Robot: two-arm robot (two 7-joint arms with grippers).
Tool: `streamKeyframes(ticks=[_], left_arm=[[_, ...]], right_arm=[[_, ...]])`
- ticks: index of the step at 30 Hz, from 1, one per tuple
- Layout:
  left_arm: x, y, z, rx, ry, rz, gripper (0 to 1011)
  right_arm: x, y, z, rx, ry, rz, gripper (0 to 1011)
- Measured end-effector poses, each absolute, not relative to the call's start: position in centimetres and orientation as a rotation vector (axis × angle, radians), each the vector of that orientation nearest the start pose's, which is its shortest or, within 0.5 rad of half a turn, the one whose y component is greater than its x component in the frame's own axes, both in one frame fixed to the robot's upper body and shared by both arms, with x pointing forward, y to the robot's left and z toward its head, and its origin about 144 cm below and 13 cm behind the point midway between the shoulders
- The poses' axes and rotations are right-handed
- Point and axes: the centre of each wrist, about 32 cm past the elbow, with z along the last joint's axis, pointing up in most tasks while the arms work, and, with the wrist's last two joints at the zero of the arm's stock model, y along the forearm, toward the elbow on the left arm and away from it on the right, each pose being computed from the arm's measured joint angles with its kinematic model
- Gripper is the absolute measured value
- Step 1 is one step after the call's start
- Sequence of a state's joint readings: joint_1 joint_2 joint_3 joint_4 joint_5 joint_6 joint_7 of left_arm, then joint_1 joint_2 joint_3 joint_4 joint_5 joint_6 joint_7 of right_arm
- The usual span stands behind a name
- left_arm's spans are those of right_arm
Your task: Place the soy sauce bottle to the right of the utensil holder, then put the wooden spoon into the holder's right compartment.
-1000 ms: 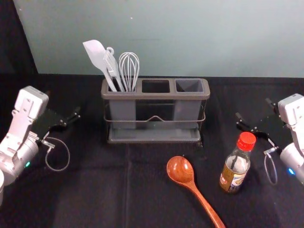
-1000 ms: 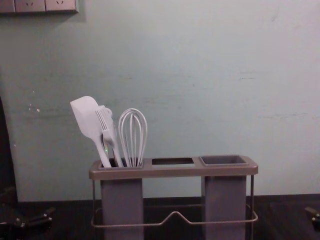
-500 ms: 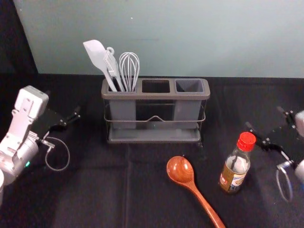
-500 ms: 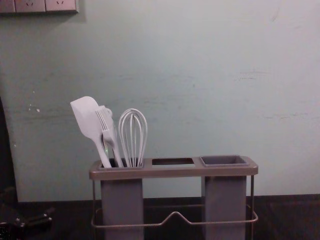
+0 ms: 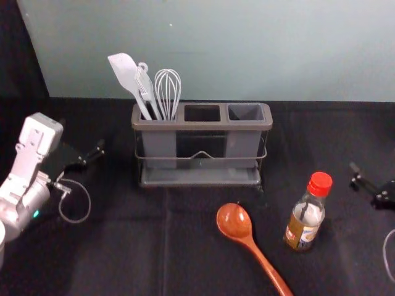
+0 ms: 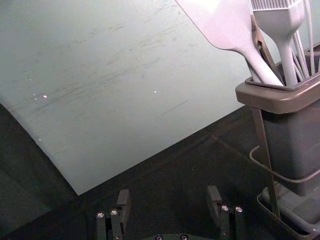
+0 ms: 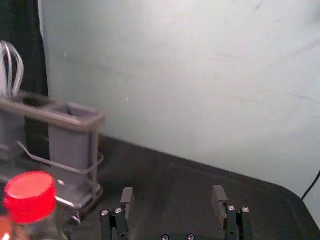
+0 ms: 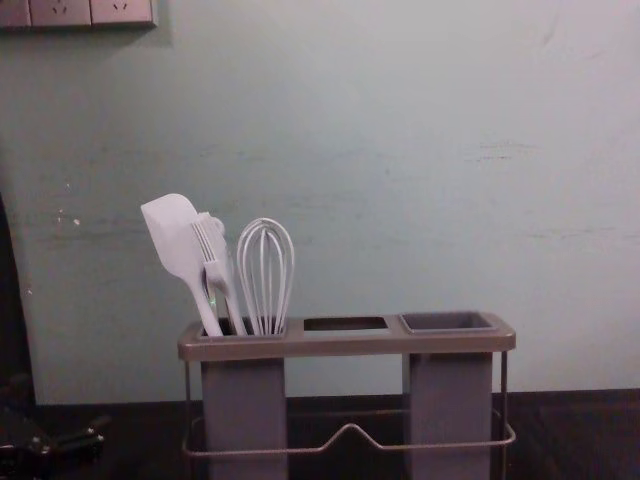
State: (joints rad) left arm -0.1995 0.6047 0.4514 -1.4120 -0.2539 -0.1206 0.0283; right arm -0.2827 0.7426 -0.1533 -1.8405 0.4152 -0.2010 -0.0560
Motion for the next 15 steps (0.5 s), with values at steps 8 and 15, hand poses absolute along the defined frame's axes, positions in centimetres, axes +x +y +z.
streamKeyframes(ticks=[8,15], left_arm=[[48.9,31.0,114.0,0.304,-0.285,1.248,1005],[48.9,31.0,114.0,0.304,-0.285,1.248,1005]], right_arm=[[36.6,-33.5,117.7,0.021,-0.224,-1.266,1002],[36.8,-32.7,118.0,0.107,-0.204,-1.141,1002]])
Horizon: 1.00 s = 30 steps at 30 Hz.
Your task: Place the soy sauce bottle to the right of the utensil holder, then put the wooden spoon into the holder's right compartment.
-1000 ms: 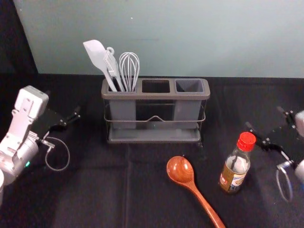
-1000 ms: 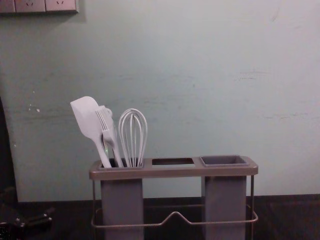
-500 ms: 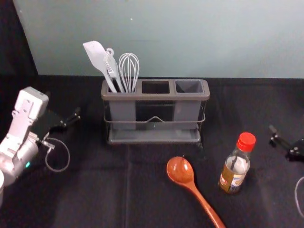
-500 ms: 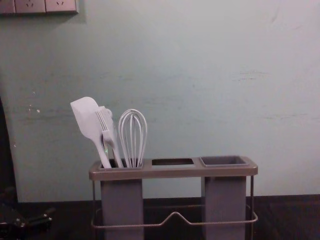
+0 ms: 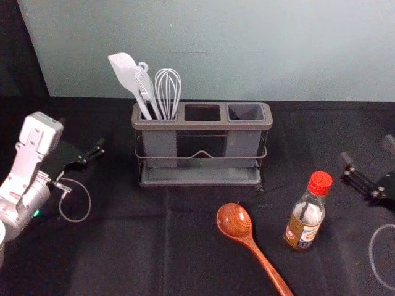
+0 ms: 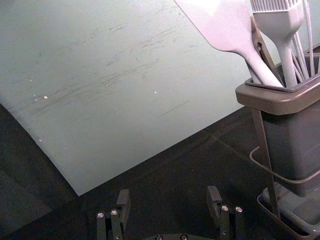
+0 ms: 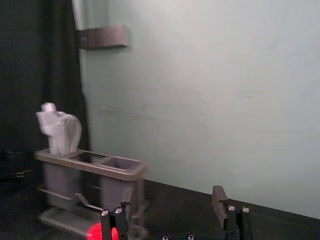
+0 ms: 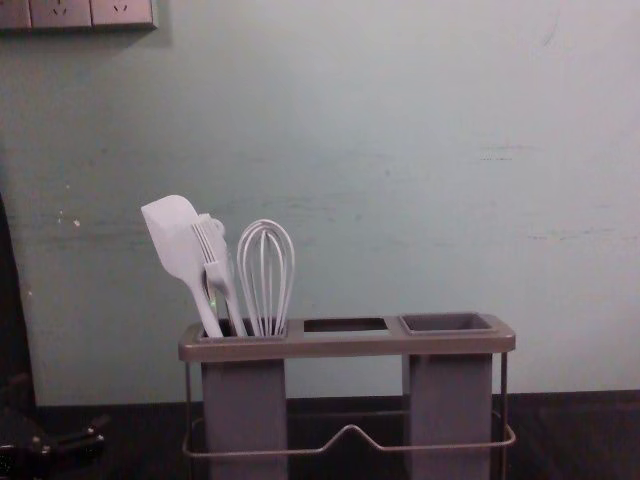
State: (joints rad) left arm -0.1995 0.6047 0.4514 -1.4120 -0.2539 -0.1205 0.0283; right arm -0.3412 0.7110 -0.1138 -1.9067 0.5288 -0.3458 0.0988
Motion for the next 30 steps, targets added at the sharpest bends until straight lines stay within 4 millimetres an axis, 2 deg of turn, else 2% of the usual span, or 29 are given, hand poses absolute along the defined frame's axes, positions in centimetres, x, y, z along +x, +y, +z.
streamKeyframes(ticks=[9,22,30], left_arm=[[48.9,31.0,114.0,0.304,-0.285,1.248,1005],[48.9,31.0,114.0,0.304,-0.285,1.248,1005],[48.9,31.0,114.0,0.304,-0.285,1.248,1005]], right_arm=[[37.2,-30.9,117.9,0.120,-0.180,-1.015,1002],[38.1,-30.0,115.8,0.060,-0.110,-0.999,1003],[38.1,-29.8,115.5,0.046,-0.095,-0.998,1002]])
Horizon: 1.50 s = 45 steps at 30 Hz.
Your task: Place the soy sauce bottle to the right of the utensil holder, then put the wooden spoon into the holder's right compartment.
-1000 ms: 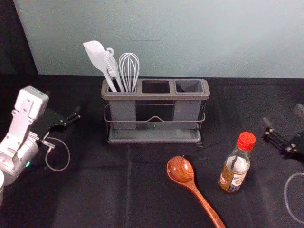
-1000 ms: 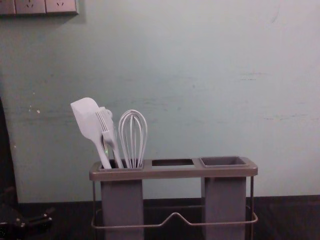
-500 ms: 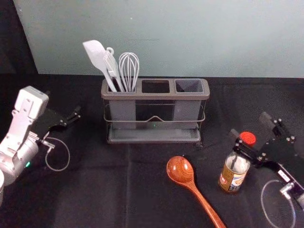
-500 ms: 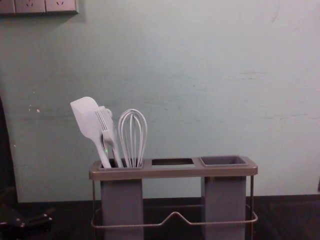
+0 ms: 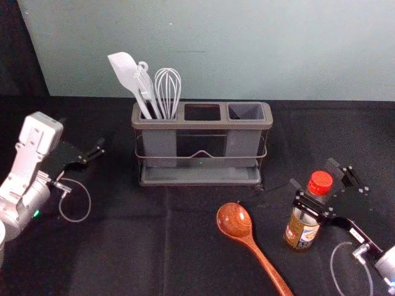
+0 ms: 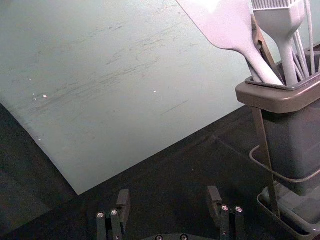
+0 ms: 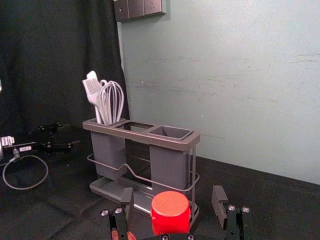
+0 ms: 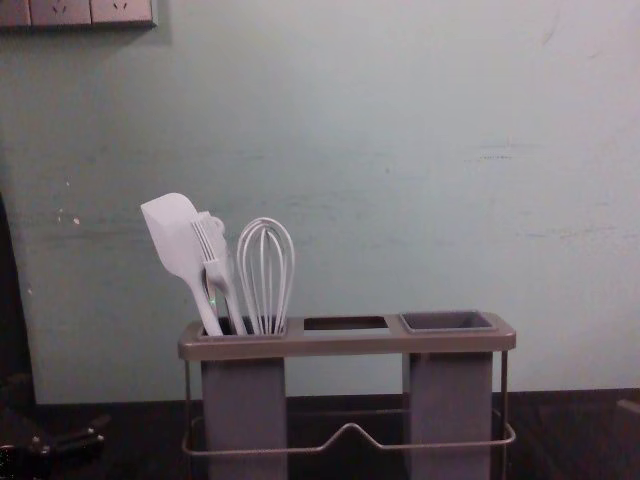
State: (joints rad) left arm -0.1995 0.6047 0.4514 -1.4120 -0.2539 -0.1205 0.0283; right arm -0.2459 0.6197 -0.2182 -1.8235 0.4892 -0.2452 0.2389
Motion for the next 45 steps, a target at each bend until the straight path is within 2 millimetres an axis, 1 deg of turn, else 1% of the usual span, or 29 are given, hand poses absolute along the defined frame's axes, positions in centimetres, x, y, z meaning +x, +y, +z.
streamKeyframes(ticks=[4,7,9,10,13,15,16,18,19,20,21,22,23,25,26,29,36,45], left_arm=[[48.9,31.0,114.0,0.304,-0.285,1.248,1005],[48.9,31.0,114.0,0.305,-0.285,1.248,1005],[48.9,31.0,114.0,0.304,-0.285,1.248,1005],[48.9,31.0,114.0,0.304,-0.285,1.248,1005],[48.9,31.0,114.0,0.305,-0.285,1.248,1005],[48.9,31.0,114.0,0.304,-0.285,1.248,1005],[48.9,31.0,114.0,0.304,-0.285,1.248,1005],[48.9,31.0,114.0,0.304,-0.285,1.248,1005],[48.9,31.0,114.0,0.304,-0.285,1.248,1005],[48.9,31.0,114.0,0.304,-0.285,1.248,1005],[48.9,31.0,114.0,0.304,-0.285,1.248,1005],[48.9,31.0,114.0,0.304,-0.285,1.248,1005],[48.9,31.0,114.0,0.304,-0.285,1.248,1005],[48.9,31.0,114.0,0.304,-0.285,1.248,1005],[48.9,31.0,114.0,0.304,-0.285,1.248,1005],[48.9,31.0,114.0,0.304,-0.285,1.248,1005],[48.9,31.0,114.0,0.304,-0.285,1.248,1005],[48.9,31.0,114.0,0.304,-0.285,1.248,1005]], right_arm=[[38.0,-29.8,115.5,0.046,-0.092,-0.998,1003],[38.0,-29.9,115.6,0.046,-0.089,-0.996,967],[38.0,-29.9,115.6,0.045,-0.085,-0.994,915],[38.0,-29.9,115.6,0.044,-0.083,-0.993,907],[37.9,-29.9,115.7,0.039,-0.081,-0.990,815],[37.9,-29.8,115.8,0.031,-0.085,-0.987,786],[37.9,-29.8,115.8,0.029,-0.086,-0.986,734],[37.8,-29.9,115.9,0.026,-0.088,-0.986,666],[37.8,-29.9,115.9,0.024,-0.089,-0.985,666],[37.8,-29.9,116.0,0.023,-0.090,-0.985,609],[37.8,-29.9,116.0,0.024,-0.090,-0.985,594],[37.7,-29.9,116.0,0.023,-0.092,-0.986,536],[37.7,-29.9,116.0,0.022,-0.093,-0.986,504],[37.7,-29.9,116.1,0.021,-0.096,-0.987,465],[37.6,-29.9,116.1,0.020,-0.097,-0.986,409],[37.6,-29.9,116.2,0.019,-0.099,-0.985,388],[38.1,-30.1,117.0,0.031,-0.118,-0.997,388],[40.3,-30.3,118.2,0.045,-0.152,-1.013,388]])
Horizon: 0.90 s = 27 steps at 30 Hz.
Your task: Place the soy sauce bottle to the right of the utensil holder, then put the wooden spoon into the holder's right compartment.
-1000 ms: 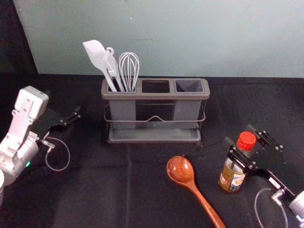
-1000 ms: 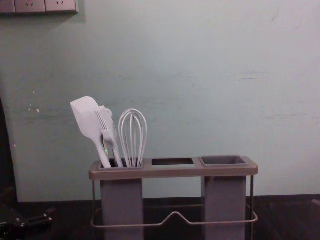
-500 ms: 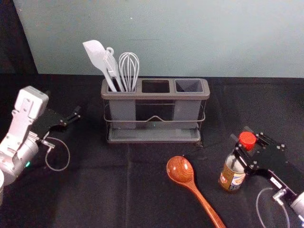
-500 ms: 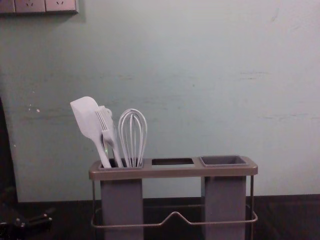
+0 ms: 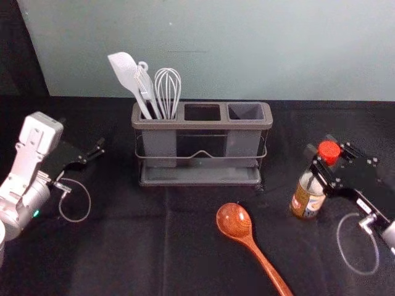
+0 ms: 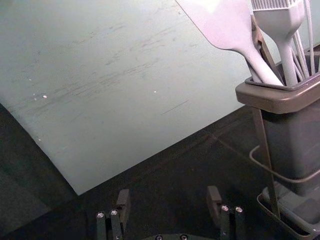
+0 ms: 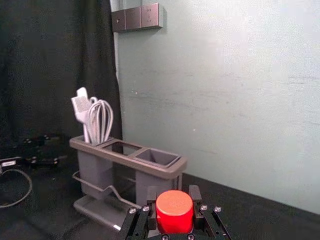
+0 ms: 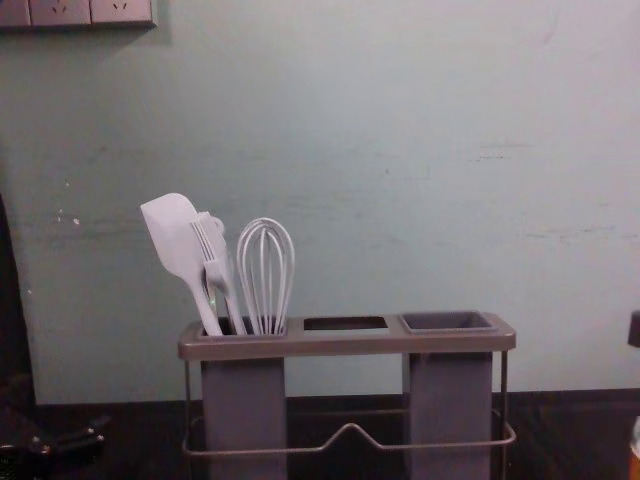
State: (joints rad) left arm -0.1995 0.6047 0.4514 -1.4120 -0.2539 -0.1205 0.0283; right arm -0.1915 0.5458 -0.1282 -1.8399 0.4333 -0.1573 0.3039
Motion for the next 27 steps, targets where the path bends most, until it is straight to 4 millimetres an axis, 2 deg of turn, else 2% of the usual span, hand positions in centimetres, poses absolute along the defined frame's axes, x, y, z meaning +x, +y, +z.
streamKeyframes(ticks=[11,27], left_arm=[[48.9,31.0,114.0,0.304,-0.285,1.248,1005],[48.9,31.0,114.0,0.304,-0.285,1.248,1005]], right_arm=[[43.5,-30.3,118.4,0.053,-0.152,-1.040,388],[49.1,-29.0,116.9,0.077,-0.114,-1.064,388]])
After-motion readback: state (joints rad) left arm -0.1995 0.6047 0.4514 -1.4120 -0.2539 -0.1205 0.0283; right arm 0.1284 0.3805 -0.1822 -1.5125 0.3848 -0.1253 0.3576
